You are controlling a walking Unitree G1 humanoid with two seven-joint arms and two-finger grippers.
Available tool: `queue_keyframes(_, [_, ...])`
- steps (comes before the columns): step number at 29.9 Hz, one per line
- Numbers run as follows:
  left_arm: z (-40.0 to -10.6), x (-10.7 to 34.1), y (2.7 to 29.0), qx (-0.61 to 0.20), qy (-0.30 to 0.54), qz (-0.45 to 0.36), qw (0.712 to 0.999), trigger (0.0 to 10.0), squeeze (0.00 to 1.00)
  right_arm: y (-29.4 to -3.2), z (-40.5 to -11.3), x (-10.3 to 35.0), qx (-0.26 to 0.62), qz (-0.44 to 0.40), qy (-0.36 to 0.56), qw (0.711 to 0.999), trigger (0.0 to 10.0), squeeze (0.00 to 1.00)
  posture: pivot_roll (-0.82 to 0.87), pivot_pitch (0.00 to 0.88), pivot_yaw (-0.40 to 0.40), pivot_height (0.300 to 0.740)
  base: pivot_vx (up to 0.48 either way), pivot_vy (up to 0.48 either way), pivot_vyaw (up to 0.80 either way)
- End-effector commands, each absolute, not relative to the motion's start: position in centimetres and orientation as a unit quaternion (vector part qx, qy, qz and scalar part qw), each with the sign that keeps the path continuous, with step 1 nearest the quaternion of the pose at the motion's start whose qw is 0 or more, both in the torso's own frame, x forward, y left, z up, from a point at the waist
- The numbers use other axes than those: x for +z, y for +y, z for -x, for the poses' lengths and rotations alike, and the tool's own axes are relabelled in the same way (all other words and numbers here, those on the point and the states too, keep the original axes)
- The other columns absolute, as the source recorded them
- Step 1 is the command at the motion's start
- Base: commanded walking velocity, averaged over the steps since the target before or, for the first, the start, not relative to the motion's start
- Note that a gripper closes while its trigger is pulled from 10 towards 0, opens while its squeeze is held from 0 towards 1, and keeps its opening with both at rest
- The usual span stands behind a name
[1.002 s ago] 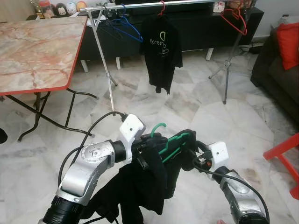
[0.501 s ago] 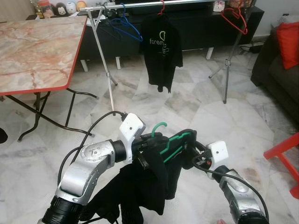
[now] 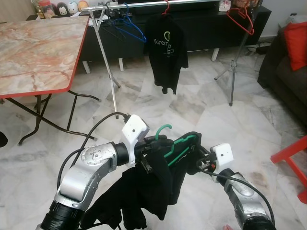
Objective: Hang hanger
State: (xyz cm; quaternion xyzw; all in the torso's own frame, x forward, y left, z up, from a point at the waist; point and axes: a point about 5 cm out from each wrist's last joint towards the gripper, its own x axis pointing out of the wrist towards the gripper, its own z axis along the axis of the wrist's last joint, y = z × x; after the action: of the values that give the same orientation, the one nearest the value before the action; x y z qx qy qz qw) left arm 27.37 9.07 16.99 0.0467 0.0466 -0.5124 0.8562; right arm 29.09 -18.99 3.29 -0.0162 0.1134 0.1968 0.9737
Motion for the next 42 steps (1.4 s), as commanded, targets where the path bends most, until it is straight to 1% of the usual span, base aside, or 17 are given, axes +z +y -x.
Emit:
queue_keyframes(1, [-26.9,17.6,8.9,-0.533,0.036,-0.061,0.843,10.0,0.00,-19.0,-29.1,3.2,0.197,0.019,0.115,0.973,0.0,0.00,-0.04,0.104,0.020,0.740,0.000,0.000,0.00])
queue_keyframes(3, [-26.8,17.2,9.1,-0.533,0.045,-0.078,0.842,10.0,0.00,-19.0,-29.1,3.2,0.198,0.020,0.115,0.973,0.0,0.00,-0.04,0.104,0.020,0.740,0.000,0.000,0.00])
queue_keyframes(4, [-26.9,16.6,9.4,-0.528,0.058,-0.103,0.841,10.0,0.00,-18.9,-29.1,3.3,0.198,0.020,0.115,0.973,0.0,0.00,-0.04,0.104,0.020,0.740,0.000,0.000,0.00])
queue_keyframes(8, [-26.8,15.4,9.9,-0.523,0.083,-0.143,0.836,10.0,0.00,-18.9,-29.2,3.3,0.199,0.020,0.115,0.973,0.0,0.00,-0.04,0.100,0.020,0.740,0.000,0.000,0.00])
queue_keyframes(9, [-26.8,15.4,9.9,-0.523,0.083,-0.143,0.836,10.0,0.00,-18.9,-29.2,3.3,0.199,0.020,0.115,0.973,0.0,0.00,-0.04,0.100,0.020,0.740,0.000,0.000,0.00])
queue_keyframes(10, [-26.6,14.6,10.1,-0.524,0.096,-0.170,0.829,10.0,0.00,-18.9,-29.3,3.3,0.199,0.020,0.114,0.973,0.0,0.00,-0.04,0.100,0.020,0.740,0.000,0.000,0.00])
queue_keyframes(12, [-26.3,14.3,10.2,-0.531,0.102,-0.174,0.823,10.0,0.00,-18.9,-29.3,3.4,0.200,0.021,0.114,0.973,0.0,0.00,-0.04,0.094,0.018,0.740,0.000,0.000,0.00])
queue_keyframes(19, [-25.6,15.3,11.3,-0.558,0.088,-0.156,0.810,10.0,0.00,-19.2,-29.4,3.4,0.198,0.025,0.116,0.973,0.0,0.00,-0.04,0.091,0.015,0.740,0.000,0.000,0.00])
queue_keyframes(21, [-25.5,15.7,12.5,-0.567,0.092,-0.150,0.805,10.0,0.00,-19.4,-29.3,3.3,0.195,0.027,0.120,0.973,0.0,0.00,-0.04,0.089,0.016,0.740,0.000,0.000,0.00])
queue_keyframes(22, [-25.5,15.7,12.5,-0.567,0.092,-0.150,0.805,10.0,0.00,-19.4,-29.3,3.3,0.195,0.027,0.120,0.973,0.0,0.00,-0.04,0.089,0.016,0.740,0.000,0.000,0.00])
queue_keyframes(23, [-25.6,16.0,13.3,-0.567,0.092,-0.150,0.805,10.0,0.00,-19.4,-29.3,3.3,0.195,0.028,0.121,0.973,0.0,0.00,-0.04,0.089,0.016,0.740,0.000,0.000,0.00])
queue_keyframes(27, [-26.0,16.6,14.8,-0.560,0.087,-0.137,0.812,10.0,0.00,-19.4,-29.3,3.1,0.196,0.031,0.125,0.972,0.0,0.00,-0.04,0.092,0.014,0.740,0.000,0.000,0.00])
queue_keyframes(31, [-25.8,16.9,15.8,-0.565,0.087,-0.123,0.811,10.0,0.00,-19.6,-29.2,3.0,0.195,0.033,0.128,0.972,0.0,0.00,-0.04,0.096,0.010,0.740,0.000,0.000,0.00])
queue_keyframes(32, [-26.0,16.8,16.0,-0.557,0.088,-0.128,0.816,10.0,0.00,-19.7,-29.1,3.0,0.195,0.033,0.129,0.972,0.0,0.00,-0.04,0.098,0.008,0.740,0.000,0.000,0.00])
queue_keyframes(35, [-26.3,16.9,16.5,-0.545,0.082,-0.130,0.824,10.0,0.00,-19.9,-29.0,3.0,0.194,0.036,0.132,0.971,0.0,0.00,-0.04,0.098,0.008,0.740,0.000,0.000,0.00])
queue_keyframes(39, [-26.3,17.4,16.9,-0.550,0.068,-0.109,0.825,10.0,0.00,-20.3,-29.0,2.9,0.192,0.038,0.135,0.971,0.0,0.00,-0.04,0.103,0.005,0.740,0.000,0.000,0.00])
queue_keyframes(42, [-26.1,17.6,17.1,-0.555,0.061,-0.108,0.822,10.0,0.00,-20.4,-28.9,2.9,0.192,0.040,0.137,0.971,0.0,0.00,-0.05,0.107,0.001,0.740,0.000,0.000,0.00])
